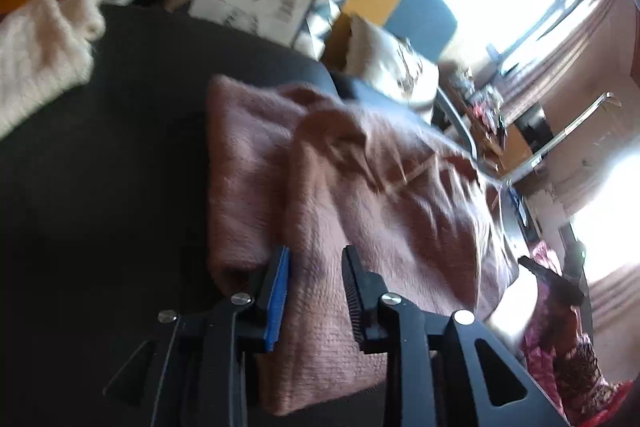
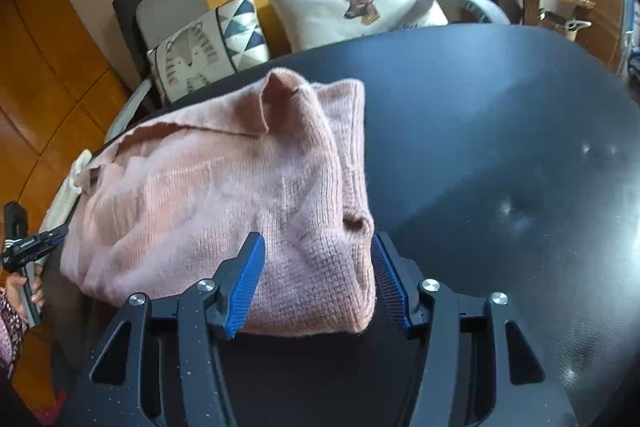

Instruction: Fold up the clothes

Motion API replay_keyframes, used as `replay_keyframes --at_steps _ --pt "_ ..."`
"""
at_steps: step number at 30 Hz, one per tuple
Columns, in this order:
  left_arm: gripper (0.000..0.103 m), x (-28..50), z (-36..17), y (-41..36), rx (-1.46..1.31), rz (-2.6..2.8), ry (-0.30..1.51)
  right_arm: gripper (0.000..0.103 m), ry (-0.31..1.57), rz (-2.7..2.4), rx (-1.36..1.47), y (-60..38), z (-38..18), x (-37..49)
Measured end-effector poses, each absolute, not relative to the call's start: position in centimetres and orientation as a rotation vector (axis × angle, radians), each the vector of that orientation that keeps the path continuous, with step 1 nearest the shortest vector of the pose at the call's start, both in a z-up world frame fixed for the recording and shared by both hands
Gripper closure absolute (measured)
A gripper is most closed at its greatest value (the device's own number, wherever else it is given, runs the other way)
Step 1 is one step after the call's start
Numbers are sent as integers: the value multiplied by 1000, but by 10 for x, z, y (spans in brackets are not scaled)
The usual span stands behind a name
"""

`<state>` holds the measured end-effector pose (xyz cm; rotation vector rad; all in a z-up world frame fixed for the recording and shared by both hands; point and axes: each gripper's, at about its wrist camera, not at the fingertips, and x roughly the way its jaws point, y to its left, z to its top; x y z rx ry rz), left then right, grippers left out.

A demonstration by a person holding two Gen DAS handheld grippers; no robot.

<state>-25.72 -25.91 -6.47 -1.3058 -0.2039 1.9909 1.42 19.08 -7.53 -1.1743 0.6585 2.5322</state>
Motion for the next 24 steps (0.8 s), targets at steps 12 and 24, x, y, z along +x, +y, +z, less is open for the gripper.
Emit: replay_keyframes --at_steps 12,24 --pt "96 -238 -56 -255 -1269 2074 -36 96 429 2566 -1274 170 -87 -5" --pt "98 -217 -49 -304 -1223 2079 -261 97 623 2555 -1152 177 -69 36"
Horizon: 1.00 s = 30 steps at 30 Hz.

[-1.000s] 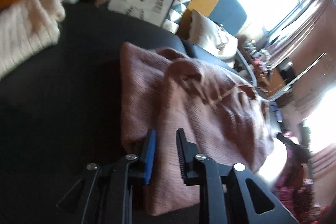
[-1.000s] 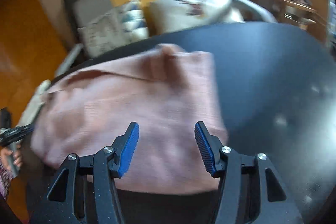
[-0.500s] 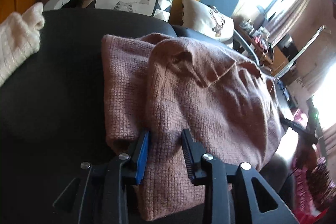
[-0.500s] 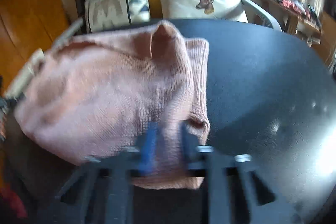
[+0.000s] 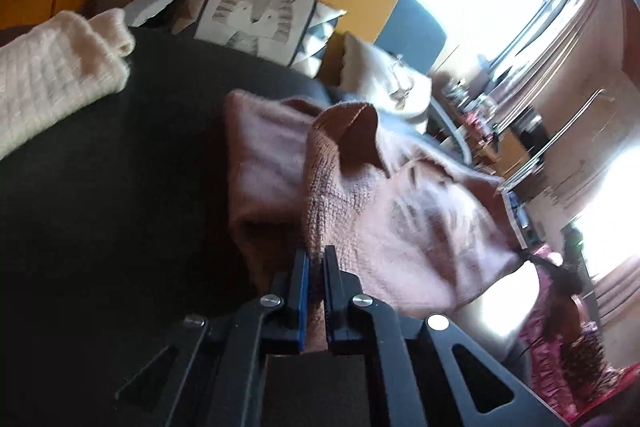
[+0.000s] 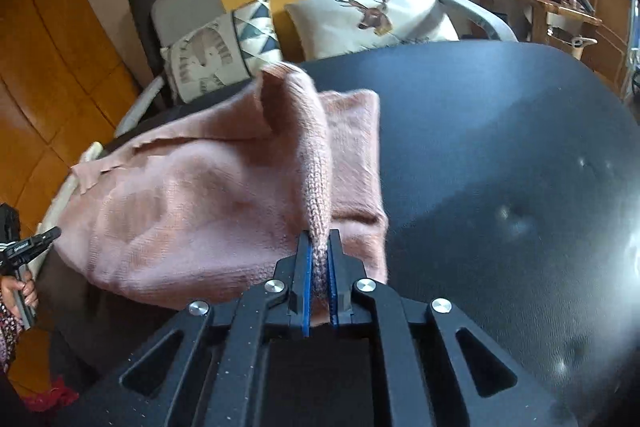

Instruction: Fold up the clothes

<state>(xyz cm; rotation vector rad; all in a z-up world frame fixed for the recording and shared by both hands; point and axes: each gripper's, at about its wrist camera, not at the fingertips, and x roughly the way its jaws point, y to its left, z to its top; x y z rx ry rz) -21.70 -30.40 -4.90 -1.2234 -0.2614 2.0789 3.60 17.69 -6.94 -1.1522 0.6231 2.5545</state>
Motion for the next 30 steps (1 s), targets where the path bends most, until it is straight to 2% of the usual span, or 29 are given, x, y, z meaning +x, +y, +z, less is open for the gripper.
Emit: replay_keyframes --at_steps 5,7,10,14,17,20,22,25,30 --pt "97 -222 -73 -305 -1287 2146 -237 97 672 2469 -1170 192 -104 34" --pt "97 -222 -73 -306 -1273 2167 -234 97 566 2465 -1178 187 -100 29" --pt "95 -218 -70 -301 -1264 2121 -210 97 502 2470 -1202 183 -96 23" --pt "93 -210 -73 -307 -1329 2041 -257 89 645 2512 -1224 188 -96 30" --pt "87 -202 -70 -326 -1340 2101 -334 83 628 2452 -1078 187 -78 47" --pt "90 -185 -54 -337 -1234 2236 -352 83 525 2550 -964 163 -54 52" --pt "90 -168 -41 -316 -1112 2239 -285 83 440 2689 -939 131 -44 44" --pt "90 -146 -33 -256 -1007 2193 -63 83 277 2893 -1045 61 -39 13" --pt "89 -132 -56 -174 -1013 2184 319 83 101 2967 -1204 -15 -59 -24"
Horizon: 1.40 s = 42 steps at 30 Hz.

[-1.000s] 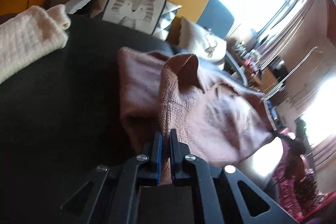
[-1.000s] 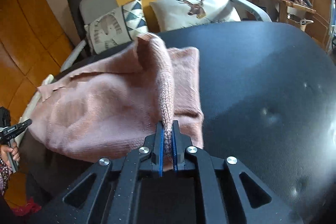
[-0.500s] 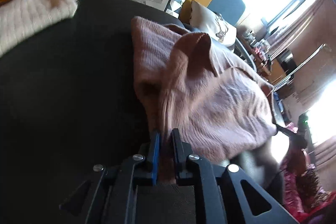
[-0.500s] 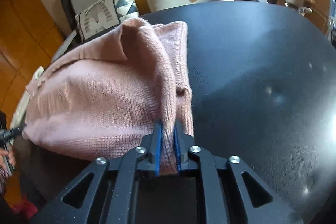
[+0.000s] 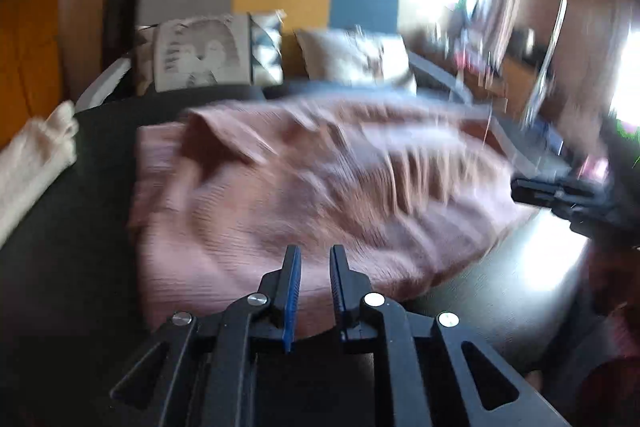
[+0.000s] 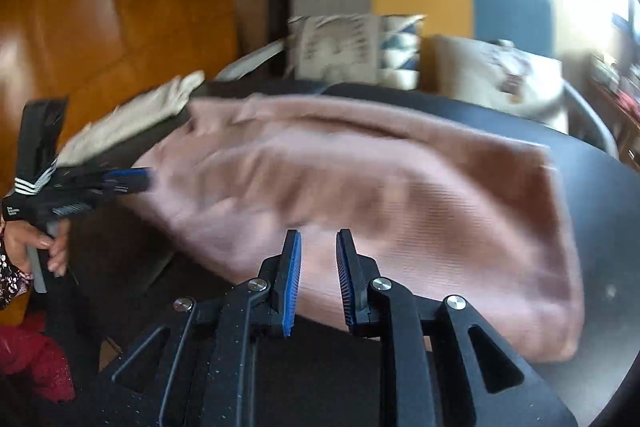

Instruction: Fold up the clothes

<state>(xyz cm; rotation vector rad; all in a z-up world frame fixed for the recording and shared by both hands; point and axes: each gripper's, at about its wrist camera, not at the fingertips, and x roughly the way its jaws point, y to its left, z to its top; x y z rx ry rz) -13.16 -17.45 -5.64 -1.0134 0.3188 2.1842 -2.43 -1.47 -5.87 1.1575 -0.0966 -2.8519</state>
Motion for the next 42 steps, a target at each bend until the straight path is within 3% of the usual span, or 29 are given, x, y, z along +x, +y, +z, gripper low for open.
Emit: replay_keyframes --at_steps 4,7,10,14,19,22,27,31,35,39,42 --pt "87 -137 -66 -194 -1053 2261 276 83 -36 -2833 1331 -17 -85 -35" --pt "87 -144 -72 -222 -1083 2319 190 83 -185 -2860 1360 12 -87 -25" --pt "87 -146 -80 -234 -1084 2309 90 83 -340 -2848 1345 26 -88 -26" --pt "87 -141 -81 -228 -1031 2333 124 82 -217 -2898 1312 13 -83 -23" --pt "87 -119 -57 -231 -953 2334 85 80 -420 -2927 1103 24 -51 -3" --pt "87 -109 -44 -216 -840 2310 78 80 -399 -3028 1154 39 -42 2" --pt "86 -130 -73 -200 -1046 2343 201 80 -183 -3014 1420 46 -62 -6" --pt "87 -135 -84 -231 -1022 2332 46 80 -446 -3069 1377 84 -81 19" --pt "87 -138 -87 -234 -1015 2316 15 77 -368 -3085 1420 72 -75 14" --pt "87 -136 -91 -238 -986 2312 -27 73 -589 -3070 1213 73 -53 15" --pt "87 -132 -90 -240 -984 2303 -46 67 -552 -3123 1221 87 -48 6"
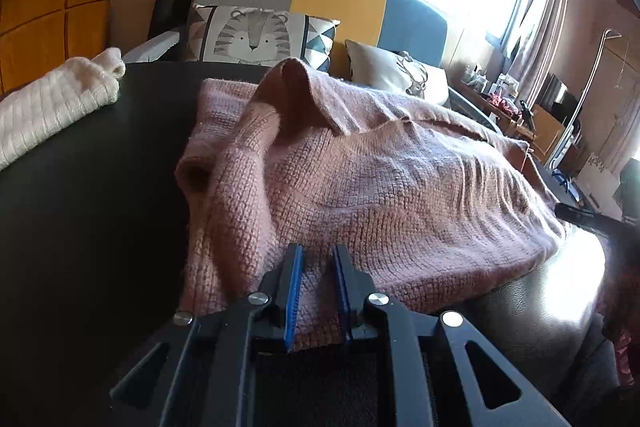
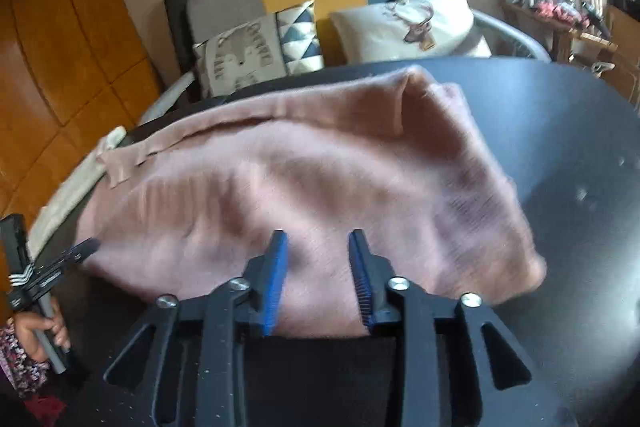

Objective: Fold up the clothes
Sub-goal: 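Move both open tools over the folded sweater toward its collar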

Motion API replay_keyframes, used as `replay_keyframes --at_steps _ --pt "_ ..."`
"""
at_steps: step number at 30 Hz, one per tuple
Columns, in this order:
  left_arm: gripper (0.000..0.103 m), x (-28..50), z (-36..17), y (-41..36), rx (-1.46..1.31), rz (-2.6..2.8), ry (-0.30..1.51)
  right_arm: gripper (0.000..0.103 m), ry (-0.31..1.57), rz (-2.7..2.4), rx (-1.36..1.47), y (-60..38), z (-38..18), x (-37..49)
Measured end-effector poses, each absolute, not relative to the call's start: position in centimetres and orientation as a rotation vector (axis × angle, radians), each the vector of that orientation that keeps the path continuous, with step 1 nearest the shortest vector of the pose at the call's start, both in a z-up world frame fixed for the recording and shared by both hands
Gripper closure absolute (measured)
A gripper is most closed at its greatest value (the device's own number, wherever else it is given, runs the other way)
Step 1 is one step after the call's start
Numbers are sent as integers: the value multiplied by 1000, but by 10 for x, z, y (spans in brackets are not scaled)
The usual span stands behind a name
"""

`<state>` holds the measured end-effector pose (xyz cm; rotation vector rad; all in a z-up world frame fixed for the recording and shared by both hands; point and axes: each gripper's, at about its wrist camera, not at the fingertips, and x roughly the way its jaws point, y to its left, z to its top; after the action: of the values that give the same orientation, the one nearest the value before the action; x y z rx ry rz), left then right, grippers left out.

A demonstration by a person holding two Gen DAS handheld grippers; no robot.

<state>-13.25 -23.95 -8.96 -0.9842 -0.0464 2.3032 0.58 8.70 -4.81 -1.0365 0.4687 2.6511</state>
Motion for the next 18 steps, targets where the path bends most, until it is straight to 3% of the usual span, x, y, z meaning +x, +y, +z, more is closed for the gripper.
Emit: replay_keyframes --at_steps 2,4,5,7,8,10,13,18 --pt "87 -132 -90 -241 -983 2298 -59 67 513 2588 -1045 114 -55 12" --pt "87 -133 -91 -242 -981 2293 -75 68 693 2509 -1017 148 -72 25" --pt "87 -134 -91 -242 -982 2290 -85 72 889 2494 -939 169 -87 39" --pt "87 -135 -92 -244 -985 2283 -102 103 1132 2455 -794 189 -105 63" --pt "87 -135 -92 -244 -986 2282 -105 103 1179 2425 -769 193 -109 70" --pt "87 -134 -92 -243 -983 2287 -99 99 1065 2412 -833 185 -100 60" --pt "87 -133 -91 -241 -976 2300 -78 95 750 2456 -958 149 -73 29" --pt "87 -134 -91 -240 -972 2306 -65 95 404 2777 -1055 67 -52 -33"
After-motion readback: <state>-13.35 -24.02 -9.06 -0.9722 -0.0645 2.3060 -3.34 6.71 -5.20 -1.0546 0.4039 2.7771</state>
